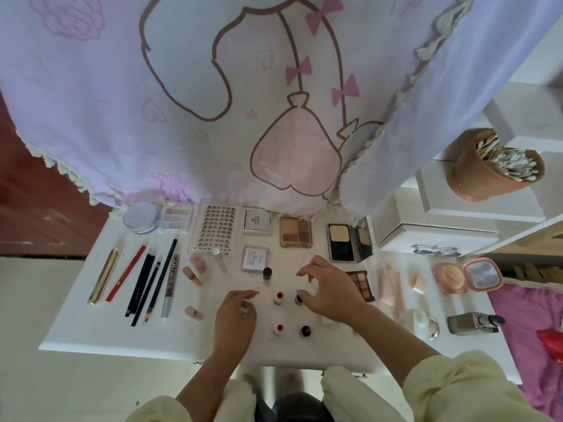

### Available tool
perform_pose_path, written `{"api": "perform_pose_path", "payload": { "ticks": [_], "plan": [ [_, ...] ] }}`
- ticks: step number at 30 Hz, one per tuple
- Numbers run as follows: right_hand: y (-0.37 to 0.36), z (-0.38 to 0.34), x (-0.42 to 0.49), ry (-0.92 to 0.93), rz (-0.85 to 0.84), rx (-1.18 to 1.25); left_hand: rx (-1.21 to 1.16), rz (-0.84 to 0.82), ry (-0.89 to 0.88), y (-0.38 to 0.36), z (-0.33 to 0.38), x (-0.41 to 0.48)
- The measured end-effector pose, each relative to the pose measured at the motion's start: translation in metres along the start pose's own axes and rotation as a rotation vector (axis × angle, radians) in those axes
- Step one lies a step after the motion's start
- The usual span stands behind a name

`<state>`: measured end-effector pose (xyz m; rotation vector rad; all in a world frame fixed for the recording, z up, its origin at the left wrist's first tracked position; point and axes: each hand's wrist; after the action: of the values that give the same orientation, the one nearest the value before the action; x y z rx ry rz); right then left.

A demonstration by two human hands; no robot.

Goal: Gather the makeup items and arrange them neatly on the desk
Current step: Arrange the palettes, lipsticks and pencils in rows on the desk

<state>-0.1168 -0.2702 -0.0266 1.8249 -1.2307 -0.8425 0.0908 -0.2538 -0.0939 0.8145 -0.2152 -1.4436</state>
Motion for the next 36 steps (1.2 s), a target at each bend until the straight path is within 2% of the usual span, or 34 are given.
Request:
{"api": "perform_pose_path", "payload": {
  "ticks": [4,7,11,15,20,25,31,36],
  "plan": [
    [0.002,-0.018,0.022,-0.009,-0.021,0.006,-0.13,0.066,0.072,-0.005,0.017,0.008],
    [-0.004,-0.032,0.038,-0.02,-0.077,0.016,-0.172,0.046,0.085,-0.011,0.025,0.014],
    [-0.012,-0.043,0.052,0.017,-0.094,0.0,-0.143,-0.007,0.074,-0.016,0.025,0.025],
    [-0.012,-0.045,0.062,0.039,-0.183,-0.109,-0.073,-0.051,0.024,-0.014,0.026,0.031],
    [-0.016,-0.041,0.067,0.001,-0.201,-0.106,-0.031,-0.08,0.003,-0.016,0.023,0.036],
    [-0.003,-0.036,0.065,-0.055,-0.089,0.056,0.016,-0.079,-0.033,-0.008,0.028,0.034],
    [0.031,-0.032,0.056,-0.109,0.078,0.219,-0.069,-0.11,-0.125,0.012,0.061,0.028],
    [0.053,-0.029,0.052,-0.154,0.196,0.352,0.007,-0.082,-0.241,0.021,0.091,0.026]
  ]
}}
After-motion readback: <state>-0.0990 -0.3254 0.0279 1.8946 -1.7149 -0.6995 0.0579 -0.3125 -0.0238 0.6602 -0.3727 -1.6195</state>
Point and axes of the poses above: each hand's wrist, its own x-axis towards the middle knuckle, its own y-axis out of the back of the hand, z = x × y, and after that the axes turned 10 degrees about y, right-handed
